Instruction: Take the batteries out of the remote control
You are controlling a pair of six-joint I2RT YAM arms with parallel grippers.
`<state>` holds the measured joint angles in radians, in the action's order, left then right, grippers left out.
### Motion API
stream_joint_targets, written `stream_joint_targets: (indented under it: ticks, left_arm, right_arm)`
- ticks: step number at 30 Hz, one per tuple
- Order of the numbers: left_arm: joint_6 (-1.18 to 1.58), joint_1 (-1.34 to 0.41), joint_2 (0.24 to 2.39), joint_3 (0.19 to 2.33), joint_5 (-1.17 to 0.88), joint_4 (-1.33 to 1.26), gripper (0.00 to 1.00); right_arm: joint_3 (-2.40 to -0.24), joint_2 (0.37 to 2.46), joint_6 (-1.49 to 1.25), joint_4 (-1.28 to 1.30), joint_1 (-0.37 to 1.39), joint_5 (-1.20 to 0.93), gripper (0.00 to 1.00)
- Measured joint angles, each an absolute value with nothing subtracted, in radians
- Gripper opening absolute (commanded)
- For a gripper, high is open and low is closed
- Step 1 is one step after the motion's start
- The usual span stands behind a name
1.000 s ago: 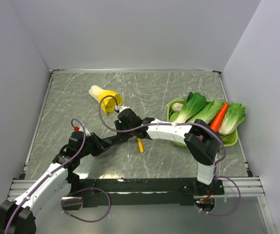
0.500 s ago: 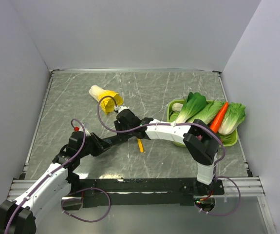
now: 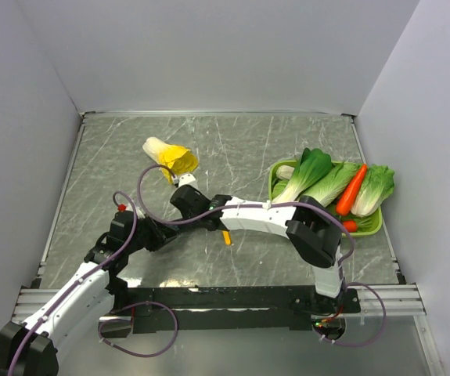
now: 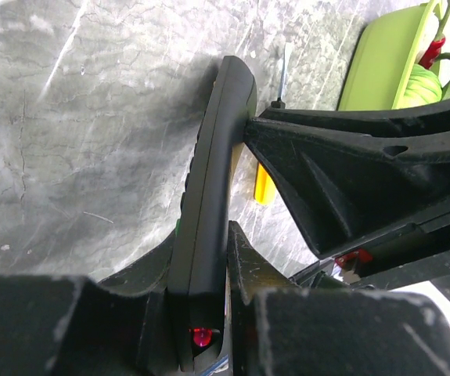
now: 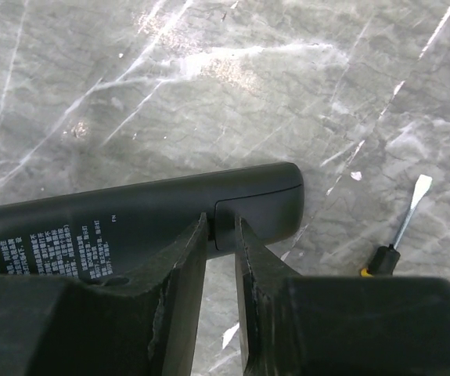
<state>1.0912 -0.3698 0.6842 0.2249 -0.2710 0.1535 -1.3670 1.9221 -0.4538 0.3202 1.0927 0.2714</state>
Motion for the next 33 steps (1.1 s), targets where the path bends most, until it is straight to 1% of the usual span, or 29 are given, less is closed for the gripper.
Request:
stream_joint_targets:
  ticks: [9, 22, 33]
  left_arm:
    - [1.093, -0.37, 0.68, 0.225, -0.27, 0.154, 0.01]
    - [1.092, -0.37, 0.68, 0.225, -0.271, 0.153, 0.01]
    - [1.089, -0.371, 0.68, 0.225, -0.271, 0.152, 0.01]
  right_arm:
    - [-1.402, 1.942, -0.467, 0.37, 1.131, 0.376, 0.25]
    - [-1.456, 1.972, -0.454, 0.429, 1.172, 0.475, 0.23]
    - [-1.571, 2.037, -0.425, 0.555, 1.201, 0.544, 0.22]
